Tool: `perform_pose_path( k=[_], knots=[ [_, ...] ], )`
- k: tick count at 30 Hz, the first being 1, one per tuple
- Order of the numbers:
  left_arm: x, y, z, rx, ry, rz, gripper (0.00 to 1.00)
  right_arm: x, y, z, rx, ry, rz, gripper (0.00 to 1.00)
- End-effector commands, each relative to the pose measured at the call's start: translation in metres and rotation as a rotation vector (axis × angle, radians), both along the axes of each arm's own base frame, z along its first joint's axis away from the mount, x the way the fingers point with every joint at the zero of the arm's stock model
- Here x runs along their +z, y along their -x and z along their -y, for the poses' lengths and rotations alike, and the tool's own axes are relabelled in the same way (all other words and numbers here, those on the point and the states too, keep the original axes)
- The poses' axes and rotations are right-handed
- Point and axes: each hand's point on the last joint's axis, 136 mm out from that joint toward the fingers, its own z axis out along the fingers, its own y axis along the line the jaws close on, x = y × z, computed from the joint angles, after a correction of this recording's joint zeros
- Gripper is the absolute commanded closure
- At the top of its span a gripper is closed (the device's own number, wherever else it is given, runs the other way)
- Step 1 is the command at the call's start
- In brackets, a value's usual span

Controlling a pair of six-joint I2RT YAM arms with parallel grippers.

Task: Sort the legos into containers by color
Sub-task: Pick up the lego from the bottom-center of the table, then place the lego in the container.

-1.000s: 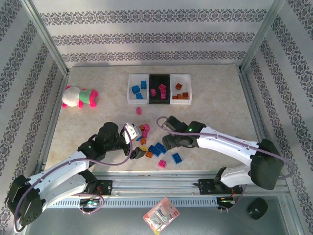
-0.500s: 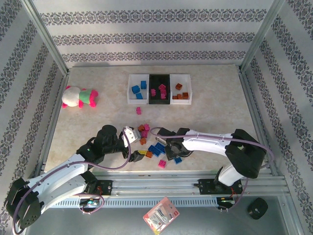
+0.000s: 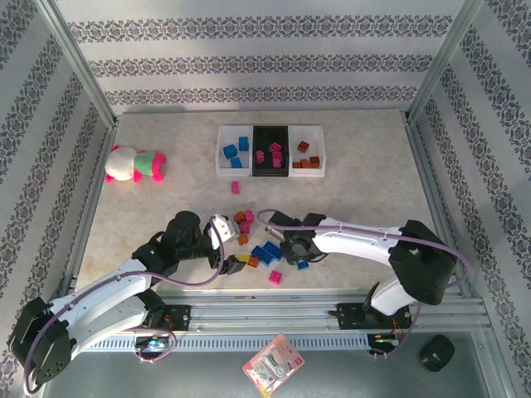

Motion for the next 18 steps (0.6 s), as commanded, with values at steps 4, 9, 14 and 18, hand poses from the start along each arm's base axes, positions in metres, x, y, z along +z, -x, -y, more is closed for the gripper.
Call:
perform_pose_path(
  k=[4, 9, 14, 18],
  knots=[
    [0.021, -0.016, 0.005, 0.044, 0.037, 0.042, 0.01, 0.068, -0.105, -0.003, -0.123, -0.135, 0.331, 0.71],
    [0.022, -0.022, 0.005, 0.072, 0.044, 0.043, 0.01, 0.114, -0.199, -0.016, -0.150, -0.259, 0.537, 0.71],
    [0.026, -0.038, 0.001, 0.179, 0.084, 0.022, 0.01, 0.130, -0.280, -0.030, -0.136, -0.250, 0.639, 0.71],
    [0.029, -0.045, -0.005, 0.260, 0.130, 0.001, 0.01, 0.143, -0.328, -0.069, -0.073, -0.340, 0.679, 0.71]
  ],
)
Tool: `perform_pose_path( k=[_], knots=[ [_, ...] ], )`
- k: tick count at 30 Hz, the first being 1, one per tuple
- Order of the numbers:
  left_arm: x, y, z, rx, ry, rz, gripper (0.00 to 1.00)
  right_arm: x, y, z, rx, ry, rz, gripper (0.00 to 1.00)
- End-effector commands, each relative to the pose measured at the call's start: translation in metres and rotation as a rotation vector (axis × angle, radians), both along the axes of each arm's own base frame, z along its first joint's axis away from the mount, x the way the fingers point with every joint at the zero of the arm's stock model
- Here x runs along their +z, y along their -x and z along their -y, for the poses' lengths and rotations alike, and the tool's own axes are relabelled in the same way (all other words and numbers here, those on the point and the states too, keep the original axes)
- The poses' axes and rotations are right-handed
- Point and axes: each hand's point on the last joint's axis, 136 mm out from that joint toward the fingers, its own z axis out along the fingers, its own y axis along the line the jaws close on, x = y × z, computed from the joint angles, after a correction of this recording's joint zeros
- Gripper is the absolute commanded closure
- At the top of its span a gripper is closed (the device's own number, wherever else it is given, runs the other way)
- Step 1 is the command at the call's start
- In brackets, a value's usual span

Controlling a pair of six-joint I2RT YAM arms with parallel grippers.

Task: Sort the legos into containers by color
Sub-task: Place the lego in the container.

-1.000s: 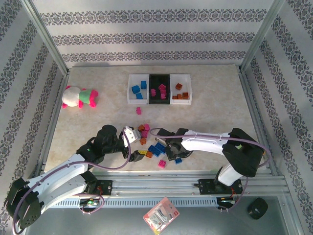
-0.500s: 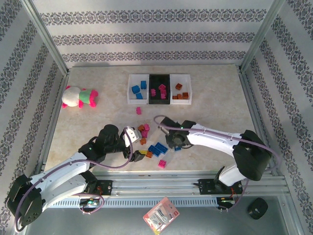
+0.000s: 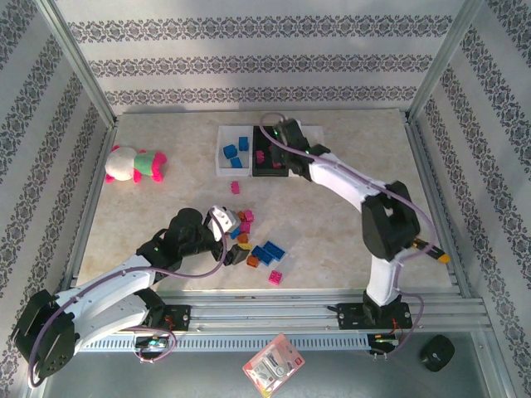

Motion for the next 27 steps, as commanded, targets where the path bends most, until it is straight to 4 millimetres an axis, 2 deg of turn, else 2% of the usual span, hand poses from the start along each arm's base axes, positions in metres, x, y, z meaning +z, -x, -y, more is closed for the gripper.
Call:
perform_pose_path(
  k=[1, 4, 8, 11, 16, 18, 22, 24, 27],
  knots=[
    [0.024, -0.016, -0.003, 0.105, 0.100, 0.025, 0.01, 0.022, -0.037, -0.039, 0.106, -0.045, 0.097, 0.71],
    [0.023, -0.018, -0.008, 0.147, 0.110, 0.010, 0.01, 0.027, -0.061, -0.073, 0.168, -0.091, 0.125, 0.71],
    [0.020, -0.022, -0.017, 0.212, 0.100, -0.002, 0.01, 0.017, -0.082, -0.107, 0.225, -0.117, 0.132, 0.71],
    [0.019, -0.027, -0.025, 0.268, 0.097, -0.001, 0.01, 0.000, -0.095, -0.120, 0.239, -0.125, 0.120, 0.70],
    [0.022, -0.037, -0.033, 0.357, 0.125, -0.006, 0.01, -0.011, -0.105, -0.130, 0.259, -0.083, 0.127, 0.67],
    [0.021, -0.040, -0.033, 0.379, 0.125, -0.029, 0.01, -0.006, -0.106, -0.131, 0.270, -0.074, 0.132, 0.56],
    [0.018, -0.045, -0.033, 0.411, 0.120, -0.069, 0.01, 0.023, -0.095, -0.130, 0.304, -0.061, 0.159, 0.36],
    [0.017, -0.047, -0.035, 0.430, 0.115, -0.079, 0.01, 0.036, -0.082, -0.125, 0.322, -0.058, 0.155, 0.31],
    [0.014, -0.050, -0.043, 0.472, 0.095, -0.097, 0.01, 0.040, -0.055, -0.111, 0.337, -0.044, 0.134, 0.29]
  ],
)
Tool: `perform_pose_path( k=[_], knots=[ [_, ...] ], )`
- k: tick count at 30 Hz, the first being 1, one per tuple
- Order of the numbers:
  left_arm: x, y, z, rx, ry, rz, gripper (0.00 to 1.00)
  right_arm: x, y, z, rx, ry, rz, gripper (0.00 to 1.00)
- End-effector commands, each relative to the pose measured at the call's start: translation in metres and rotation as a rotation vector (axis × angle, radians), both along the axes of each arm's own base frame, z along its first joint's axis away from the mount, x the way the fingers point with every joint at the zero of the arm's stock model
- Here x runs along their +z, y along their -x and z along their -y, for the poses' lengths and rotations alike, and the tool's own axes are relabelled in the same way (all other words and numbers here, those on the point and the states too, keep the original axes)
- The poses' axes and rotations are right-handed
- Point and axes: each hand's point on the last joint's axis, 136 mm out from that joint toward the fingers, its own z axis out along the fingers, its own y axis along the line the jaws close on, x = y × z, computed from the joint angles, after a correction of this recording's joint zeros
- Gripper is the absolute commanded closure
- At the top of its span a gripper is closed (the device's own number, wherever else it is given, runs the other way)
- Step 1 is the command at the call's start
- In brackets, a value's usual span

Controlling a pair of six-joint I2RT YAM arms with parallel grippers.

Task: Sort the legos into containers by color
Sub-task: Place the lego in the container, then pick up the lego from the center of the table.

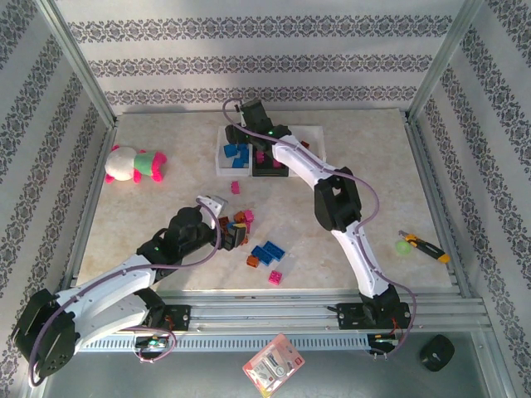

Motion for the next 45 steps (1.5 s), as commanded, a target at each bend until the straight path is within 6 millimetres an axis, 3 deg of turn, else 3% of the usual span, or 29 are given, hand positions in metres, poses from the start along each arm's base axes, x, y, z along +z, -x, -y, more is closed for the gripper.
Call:
perform_pose_path(
  k=[1, 8, 15, 21, 27, 37, 45],
  knots=[
    [0.014, -0.011, -0.010, 0.089, 0.023, -0.002, 0.01, 0.055, 0.036, 0.011, 0.046, -0.019, 0.054, 0.29],
    [0.000, -0.024, -0.033, 0.269, 0.028, -0.115, 0.01, 0.039, 0.127, 0.063, 0.048, 0.027, -0.020, 0.27],
    [-0.003, -0.045, -0.036, 0.372, 0.003, -0.218, 0.01, 0.035, 0.221, 0.080, 0.156, 0.143, -0.061, 0.19],
    [-0.018, -0.060, -0.049, 0.522, -0.028, -0.359, 0.01, 0.046, 0.271, 0.085, 0.203, 0.069, -0.085, 0.18],
    [-0.045, -0.064, -0.056, 0.662, -0.073, -0.536, 0.07, 0.054, 0.293, 0.089, 0.241, 0.047, -0.104, 0.16],
    [-0.081, -0.058, -0.062, 0.819, -0.161, -0.730, 0.31, 0.039, 0.289, 0.078, 0.282, 0.059, -0.129, 0.16],
    [-0.104, -0.054, -0.052, 0.786, -0.152, -0.801, 0.39, 0.039, 0.290, 0.074, 0.289, 0.030, -0.135, 0.15]
  ],
)
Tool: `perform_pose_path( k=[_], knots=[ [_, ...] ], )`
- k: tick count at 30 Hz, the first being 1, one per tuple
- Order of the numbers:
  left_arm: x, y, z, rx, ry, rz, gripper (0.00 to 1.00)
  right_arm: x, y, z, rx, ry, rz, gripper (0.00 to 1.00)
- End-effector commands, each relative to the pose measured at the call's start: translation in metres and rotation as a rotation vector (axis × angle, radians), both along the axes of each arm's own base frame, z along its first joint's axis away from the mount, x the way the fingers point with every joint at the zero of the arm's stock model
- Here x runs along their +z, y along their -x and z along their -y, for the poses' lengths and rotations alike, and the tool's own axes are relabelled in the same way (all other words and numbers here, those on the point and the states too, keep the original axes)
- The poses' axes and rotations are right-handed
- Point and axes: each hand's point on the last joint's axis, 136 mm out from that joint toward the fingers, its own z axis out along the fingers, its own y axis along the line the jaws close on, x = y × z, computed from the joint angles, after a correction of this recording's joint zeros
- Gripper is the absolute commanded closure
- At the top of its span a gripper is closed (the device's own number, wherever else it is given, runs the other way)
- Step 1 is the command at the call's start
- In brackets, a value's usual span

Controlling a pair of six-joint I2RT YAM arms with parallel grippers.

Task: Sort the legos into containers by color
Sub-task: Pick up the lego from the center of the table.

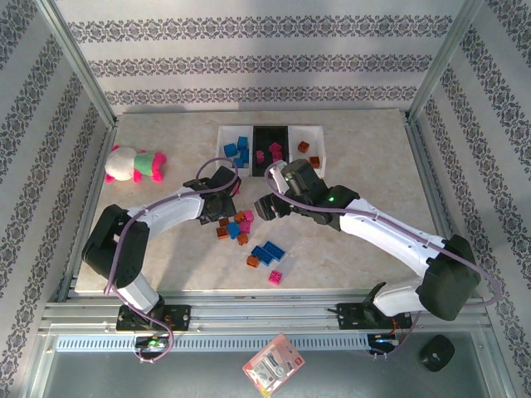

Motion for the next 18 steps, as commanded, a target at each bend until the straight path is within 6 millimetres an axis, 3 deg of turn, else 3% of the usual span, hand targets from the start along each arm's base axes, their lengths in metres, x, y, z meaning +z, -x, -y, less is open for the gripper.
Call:
perform_pose_path(
  k=[1, 10, 14, 18],
  knots=[
    [-0.015, 0.008, -0.002, 0.019, 0.013, -0.066, 0.39, -0.001, 0.005, -0.005, 0.016, -0.022, -0.009, 0.15],
    [-0.034, 0.015, -0.001, 0.007, 0.007, -0.114, 0.43, -0.002, 0.003, -0.001, -0.001, -0.019, -0.001, 0.15],
    [-0.037, 0.015, 0.001, -0.001, 0.013, -0.125, 0.57, -0.001, 0.002, -0.002, -0.001, -0.020, -0.001, 0.15],
    [-0.026, 0.010, 0.001, -0.015, 0.011, -0.096, 0.67, 0.002, 0.001, -0.002, -0.002, -0.026, 0.005, 0.16]
  ],
)
